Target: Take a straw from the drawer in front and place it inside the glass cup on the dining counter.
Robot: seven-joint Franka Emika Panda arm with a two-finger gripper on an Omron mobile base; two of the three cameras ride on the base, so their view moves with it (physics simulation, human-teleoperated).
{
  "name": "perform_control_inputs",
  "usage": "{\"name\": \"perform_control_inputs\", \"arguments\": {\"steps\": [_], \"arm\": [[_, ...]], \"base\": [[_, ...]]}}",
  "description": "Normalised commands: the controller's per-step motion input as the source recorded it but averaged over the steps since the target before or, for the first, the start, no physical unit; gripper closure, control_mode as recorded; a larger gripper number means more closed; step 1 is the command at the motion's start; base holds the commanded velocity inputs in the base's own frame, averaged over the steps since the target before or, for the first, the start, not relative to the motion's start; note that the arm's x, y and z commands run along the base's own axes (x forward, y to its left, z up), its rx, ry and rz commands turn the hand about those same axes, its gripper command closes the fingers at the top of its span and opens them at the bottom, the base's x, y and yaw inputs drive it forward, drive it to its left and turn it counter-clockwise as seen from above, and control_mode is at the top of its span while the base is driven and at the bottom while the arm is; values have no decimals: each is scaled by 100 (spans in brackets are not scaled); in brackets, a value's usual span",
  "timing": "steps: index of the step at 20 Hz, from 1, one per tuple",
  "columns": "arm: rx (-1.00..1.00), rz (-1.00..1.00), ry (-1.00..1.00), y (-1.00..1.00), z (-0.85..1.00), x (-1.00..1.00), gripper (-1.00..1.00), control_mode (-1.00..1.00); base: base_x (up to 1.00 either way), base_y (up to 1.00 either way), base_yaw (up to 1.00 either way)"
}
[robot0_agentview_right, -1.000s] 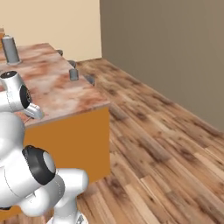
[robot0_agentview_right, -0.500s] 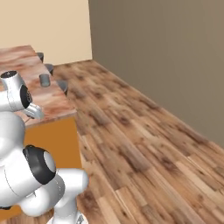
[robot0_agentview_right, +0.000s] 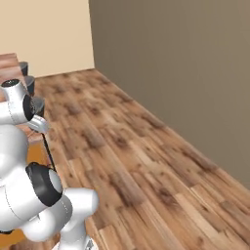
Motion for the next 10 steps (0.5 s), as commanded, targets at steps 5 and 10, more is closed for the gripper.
{"name": "perform_control_inputs", "arguments": {"steps": [5,10], "arm": [[0,0,0,0,0,0,100,100],[0,0,0,0,0,0,100,100]], "base": [[88,-31,15],[78,-26,23]]}}
